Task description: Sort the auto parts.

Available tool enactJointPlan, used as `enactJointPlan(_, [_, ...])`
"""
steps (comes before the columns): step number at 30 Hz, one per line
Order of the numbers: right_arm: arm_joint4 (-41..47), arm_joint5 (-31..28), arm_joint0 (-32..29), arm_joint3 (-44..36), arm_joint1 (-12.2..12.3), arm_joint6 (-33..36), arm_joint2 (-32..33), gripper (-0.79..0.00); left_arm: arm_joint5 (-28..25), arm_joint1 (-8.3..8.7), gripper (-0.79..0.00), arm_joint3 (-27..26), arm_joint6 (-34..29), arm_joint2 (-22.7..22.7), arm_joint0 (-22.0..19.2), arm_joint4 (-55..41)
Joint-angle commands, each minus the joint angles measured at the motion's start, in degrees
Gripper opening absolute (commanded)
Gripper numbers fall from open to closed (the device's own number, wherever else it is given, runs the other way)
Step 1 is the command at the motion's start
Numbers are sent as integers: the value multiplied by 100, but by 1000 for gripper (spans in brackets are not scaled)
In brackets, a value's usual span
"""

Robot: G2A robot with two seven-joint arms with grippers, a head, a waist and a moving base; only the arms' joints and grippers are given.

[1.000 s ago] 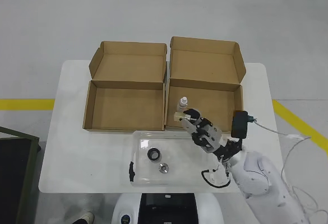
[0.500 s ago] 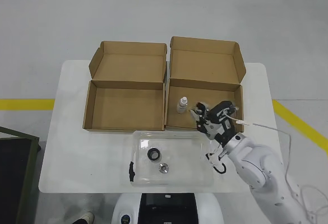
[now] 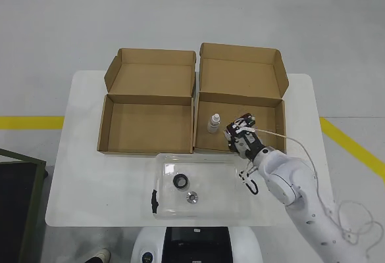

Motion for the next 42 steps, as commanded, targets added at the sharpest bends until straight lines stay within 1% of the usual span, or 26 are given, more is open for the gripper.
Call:
enactJointPlan(1, [-49,4,178,146,-30,103,-101,-785,0,0,0,0,0,0,0,0])
enactJointPlan(10, [-171,-53,678,672,-143,462,-424,-785,0,0,0,0,0,0,0,0])
enactJointPlan(16, [-285,-106,811,895,-180,670,-496,-785,0,0,0,0,0,0,0,0])
enactJointPlan(30, [-376,-134,976,1268,-278,820,-656,-785,0,0,0,0,0,0,0,0])
enactJointPlan(33, [-431,-152,1000,1299,-295,855,-683,-720,0,0,0,0,0,0,0,0])
enactJointPlan(34, [-438,-154,1008,1312,-301,857,-692,-686,0,0,0,0,0,0,0,0])
enactJointPlan(39, [-491,-153,994,1295,-325,877,-712,-425,0,0,0,0,0,0,0,0])
enactJointPlan(42, [-509,-158,952,1222,-327,873,-669,-323,0,0,0,0,0,0,0,0])
